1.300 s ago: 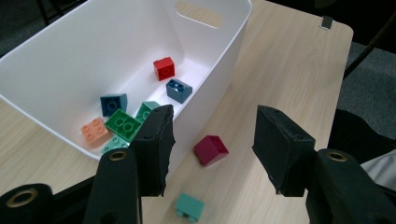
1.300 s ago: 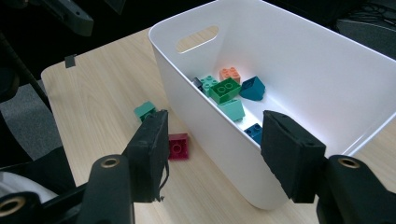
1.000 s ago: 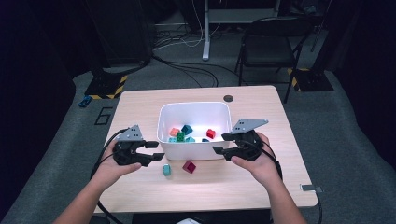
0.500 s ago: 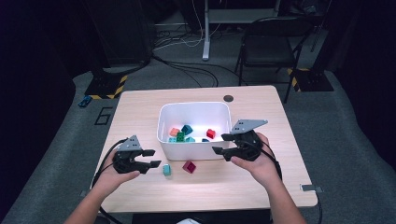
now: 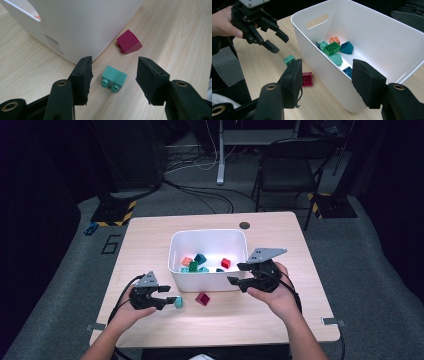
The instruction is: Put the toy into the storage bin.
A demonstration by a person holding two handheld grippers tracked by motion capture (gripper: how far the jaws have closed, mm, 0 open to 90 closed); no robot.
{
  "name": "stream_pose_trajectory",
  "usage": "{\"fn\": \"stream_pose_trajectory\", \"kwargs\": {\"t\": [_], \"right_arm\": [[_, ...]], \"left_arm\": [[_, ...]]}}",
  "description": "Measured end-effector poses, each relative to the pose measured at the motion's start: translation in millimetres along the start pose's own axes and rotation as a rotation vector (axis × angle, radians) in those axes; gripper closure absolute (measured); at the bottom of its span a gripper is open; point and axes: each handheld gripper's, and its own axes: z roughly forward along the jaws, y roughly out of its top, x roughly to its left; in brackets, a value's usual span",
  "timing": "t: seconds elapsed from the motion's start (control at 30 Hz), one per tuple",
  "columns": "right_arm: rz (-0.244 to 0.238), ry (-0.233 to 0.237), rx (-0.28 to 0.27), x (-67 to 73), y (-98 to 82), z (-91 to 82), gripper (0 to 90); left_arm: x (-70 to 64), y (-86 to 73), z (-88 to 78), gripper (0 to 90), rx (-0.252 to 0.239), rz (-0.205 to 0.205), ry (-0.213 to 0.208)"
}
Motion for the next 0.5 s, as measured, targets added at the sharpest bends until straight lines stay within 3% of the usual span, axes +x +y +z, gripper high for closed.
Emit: {"fn": "stream_pose_trajectory", "kwargs": {"t": [0.5], "right_arm": [[0.001,-0.002,-0.004,0.4,0.0,0.2,41.7]], "left_arm": [[2.1,-2.2,25.0,44.1,0.038,0.024,-0.015]]}}
